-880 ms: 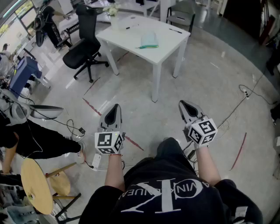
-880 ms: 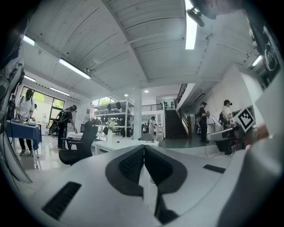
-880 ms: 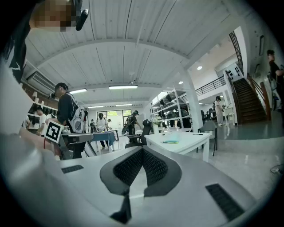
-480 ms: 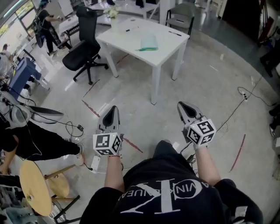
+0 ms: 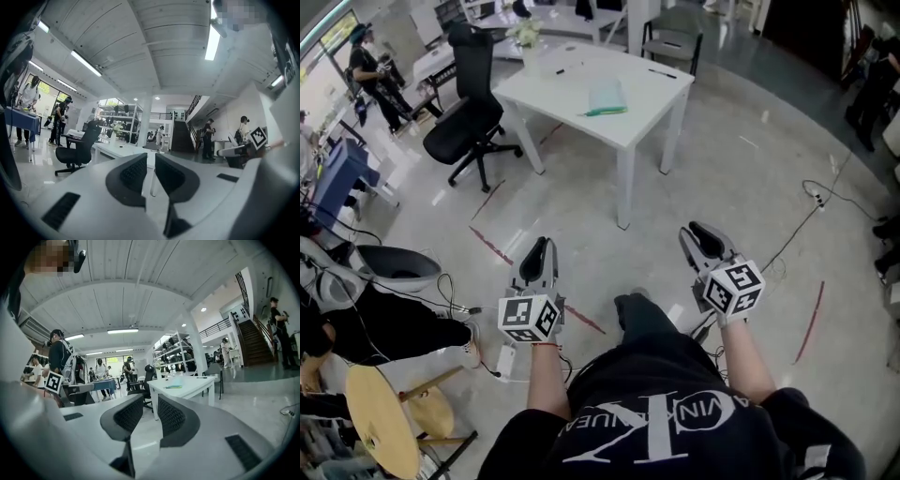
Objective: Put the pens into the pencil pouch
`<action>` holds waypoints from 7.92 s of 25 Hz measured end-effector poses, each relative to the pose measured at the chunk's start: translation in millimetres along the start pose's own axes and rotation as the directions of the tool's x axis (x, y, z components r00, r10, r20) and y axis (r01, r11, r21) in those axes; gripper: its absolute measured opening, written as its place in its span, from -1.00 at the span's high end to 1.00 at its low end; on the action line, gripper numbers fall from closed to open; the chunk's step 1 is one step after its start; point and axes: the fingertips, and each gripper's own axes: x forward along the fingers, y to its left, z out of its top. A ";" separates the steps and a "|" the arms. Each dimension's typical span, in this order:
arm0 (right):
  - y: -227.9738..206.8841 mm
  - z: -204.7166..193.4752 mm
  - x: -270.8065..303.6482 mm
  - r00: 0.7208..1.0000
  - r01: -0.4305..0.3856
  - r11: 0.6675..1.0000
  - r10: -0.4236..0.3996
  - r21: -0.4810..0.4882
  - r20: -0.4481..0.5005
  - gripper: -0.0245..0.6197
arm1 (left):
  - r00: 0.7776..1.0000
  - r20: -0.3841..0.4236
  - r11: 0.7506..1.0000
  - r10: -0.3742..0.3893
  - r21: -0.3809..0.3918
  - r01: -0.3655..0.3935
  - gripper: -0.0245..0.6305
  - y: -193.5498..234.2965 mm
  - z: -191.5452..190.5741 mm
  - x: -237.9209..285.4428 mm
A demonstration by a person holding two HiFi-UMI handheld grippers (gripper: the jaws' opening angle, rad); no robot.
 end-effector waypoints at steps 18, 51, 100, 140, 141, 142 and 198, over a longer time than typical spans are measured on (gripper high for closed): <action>-103.3 -3.9 133.3 0.997 0.001 0.996 0.006 0.087 -0.079 0.55 | 0.995 -0.097 0.999 0.036 -0.019 -0.038 0.49 75.9 -14.3 145.2; -189.9 14.1 289.9 0.985 -0.092 0.989 0.108 0.118 -0.137 0.53 | 0.972 -0.212 0.995 -0.097 -0.011 0.097 0.49 98.0 -34.1 358.8; -286.0 21.1 483.5 0.955 0.133 0.970 -0.070 0.202 -0.290 0.54 | 0.592 -0.673 0.701 -0.443 0.151 0.697 0.82 130.6 -122.8 633.0; -556.1 53.2 583.1 0.881 0.044 0.981 -0.128 -0.189 -0.455 0.47 | 0.773 -0.633 0.994 0.039 0.104 0.035 0.84 187.5 -104.1 696.1; -564.6 52.4 586.2 0.875 0.043 0.978 -0.137 -0.205 -0.465 0.46 | 0.772 -0.634 0.994 0.048 0.106 0.025 0.84 187.2 -104.4 696.3; -572.3 51.2 589.3 0.868 0.040 0.975 -0.141 -0.217 -0.475 0.45 | 0.771 -0.635 0.994 0.057 0.107 0.015 0.84 186.6 -104.6 696.3; -241.6 5.0 637.9 0.501 -0.579 0.809 0.453 0.104 -0.737 0.71 | 0.832 -0.552 0.999 0.054 0.033 -0.043 0.84 214.3 -75.2 657.0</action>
